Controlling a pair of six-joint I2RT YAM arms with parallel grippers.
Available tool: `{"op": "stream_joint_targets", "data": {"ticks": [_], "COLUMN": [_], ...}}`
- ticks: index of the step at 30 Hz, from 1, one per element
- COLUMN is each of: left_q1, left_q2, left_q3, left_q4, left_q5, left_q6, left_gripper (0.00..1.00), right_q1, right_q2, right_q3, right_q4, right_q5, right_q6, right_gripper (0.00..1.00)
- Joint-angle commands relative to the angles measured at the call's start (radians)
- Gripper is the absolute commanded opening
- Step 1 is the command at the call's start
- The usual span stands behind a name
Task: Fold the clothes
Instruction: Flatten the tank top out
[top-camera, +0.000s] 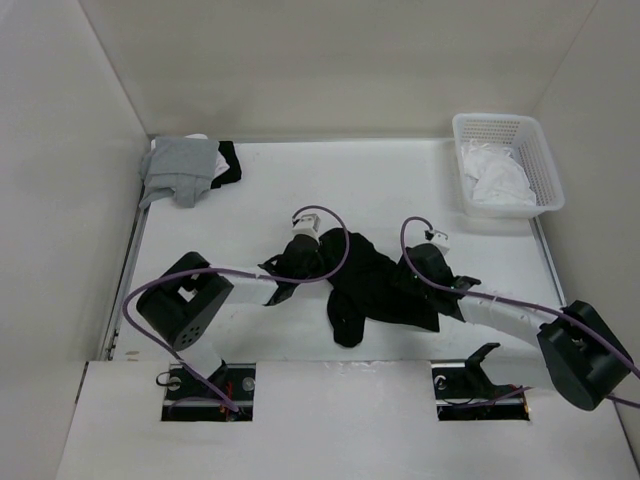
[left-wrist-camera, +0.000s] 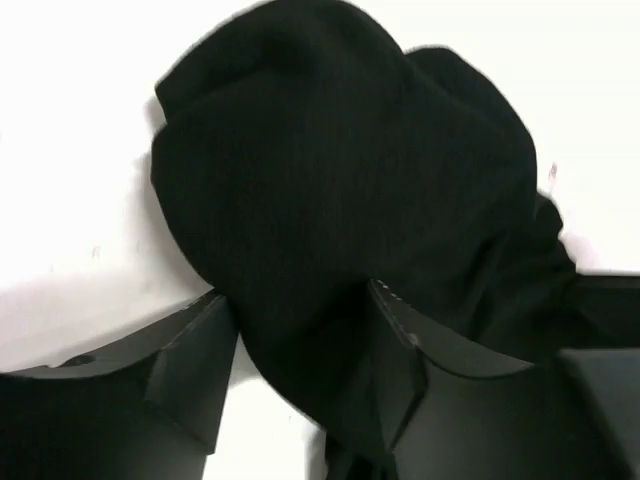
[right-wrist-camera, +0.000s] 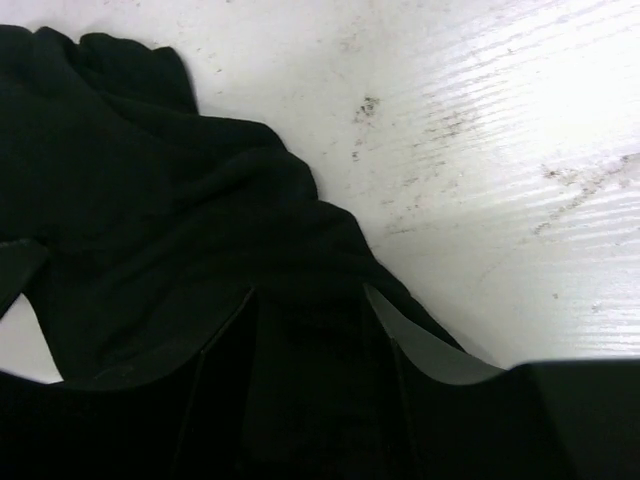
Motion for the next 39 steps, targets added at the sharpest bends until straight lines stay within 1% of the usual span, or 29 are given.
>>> {"op": "stream_joint_targets", "data": {"ticks": [1,3,4,6,7,9,11,14,15,17,18,19,20,21,22,24,25,26,28,29,32,34,36,39], "left_q1": [0.029,0.04,0.041,0.041,0.043,0.046,0.045,0.04,0.045,0.051,0.055,0.058,0.058,0.061,0.061,0.066,0.066,0.063,0.051,0.042,-0.01,-0.069,-0.147,-0.285], "left_q2": [0.056,0.07,0.073,0.09,0.096,0.121,0.128,0.133,0.142,0.151,0.152,0.147,0.145,0.147,0.156,0.153,0.129,0.089,-0.03,-0.101,-0.343,-0.495,-0.615,-0.755], "left_q3": [0.074,0.106,0.118,0.146,0.154,0.174,0.187,0.191,0.197,0.209,0.211,0.209,0.209,0.215,0.224,0.246,0.246,0.24,0.217,0.206,0.183,0.175,0.181,0.236], "left_q4": [0.068,0.073,0.074,0.073,0.07,0.071,0.073,0.108,0.119,0.122,0.123,0.126,0.129,0.136,0.142,0.128,0.123,0.119,0.093,0.065,-0.065,-0.155,-0.252,-0.424], "left_q5": [0.011,0.007,-0.004,-0.053,-0.062,-0.068,-0.07,-0.082,-0.076,-0.072,-0.07,-0.07,-0.07,-0.07,-0.07,-0.07,-0.075,-0.081,-0.107,-0.127,-0.211,-0.28,-0.358,-0.496], "left_q6": [-0.028,-0.036,-0.033,-0.014,-0.008,0.004,0.012,0.038,0.044,0.052,0.052,0.053,0.056,0.062,0.07,0.076,0.076,0.079,0.092,0.105,0.153,0.191,0.231,0.262], "left_gripper": [0.48,0.48,0.5,0.61,0.62,0.63,0.63,0.62,0.6,0.53,0.51,0.49,0.45,0.37,0.29,0.11,0.06,0.05,0.04,0.03,0.03,0.03,0.03,0.03], "right_q1": [0.026,0.039,0.042,0.042,0.042,0.042,0.036,0.005,-0.012,-0.032,-0.038,-0.043,-0.046,-0.05,-0.058,-0.055,-0.053,-0.05,-0.018,0.008,0.074,0.129,0.19,0.293], "right_q2": [-0.003,-0.016,-0.022,-0.012,0.002,0.054,0.106,0.215,0.256,0.321,0.338,0.341,0.341,0.343,0.346,0.332,0.311,0.277,0.188,0.104,-0.097,-0.249,-0.387,-0.518], "right_q3": [0.013,0.016,0.024,0.047,0.057,0.105,0.151,0.22,0.244,0.278,0.286,0.287,0.287,0.286,0.286,0.286,0.286,0.281,0.263,0.251,0.246,0.255,0.278,0.335], "right_q4": [-0.013,-0.044,-0.065,-0.088,-0.088,-0.078,-0.032,0.057,0.065,0.074,0.082,0.09,0.102,0.125,0.148,0.172,0.168,0.163,0.157,0.136,0.05,-0.024,-0.093,-0.204], "right_q5": [0.094,0.15,0.174,0.178,0.175,0.165,0.167,0.123,0.1,0.046,0.038,0.038,0.038,0.038,0.029,0.029,0.033,0.038,0.064,0.084,0.108,0.124,0.136,0.151], "right_q6": [0.022,0.022,0.019,0.008,0.002,-0.037,-0.09,-0.183,-0.194,-0.196,-0.196,-0.193,-0.191,-0.193,-0.194,-0.197,-0.205,-0.216,-0.229,-0.24,-0.255,-0.254,-0.254,-0.242], "right_gripper": [0.5,0.5,0.51,0.55,0.55,0.56,0.56,0.57,0.56,0.53,0.49,0.48,0.49,0.39,0.25,0.08,0.03,0.0,0.0,0.0,0.0,0.0,0.0,0.0]}}
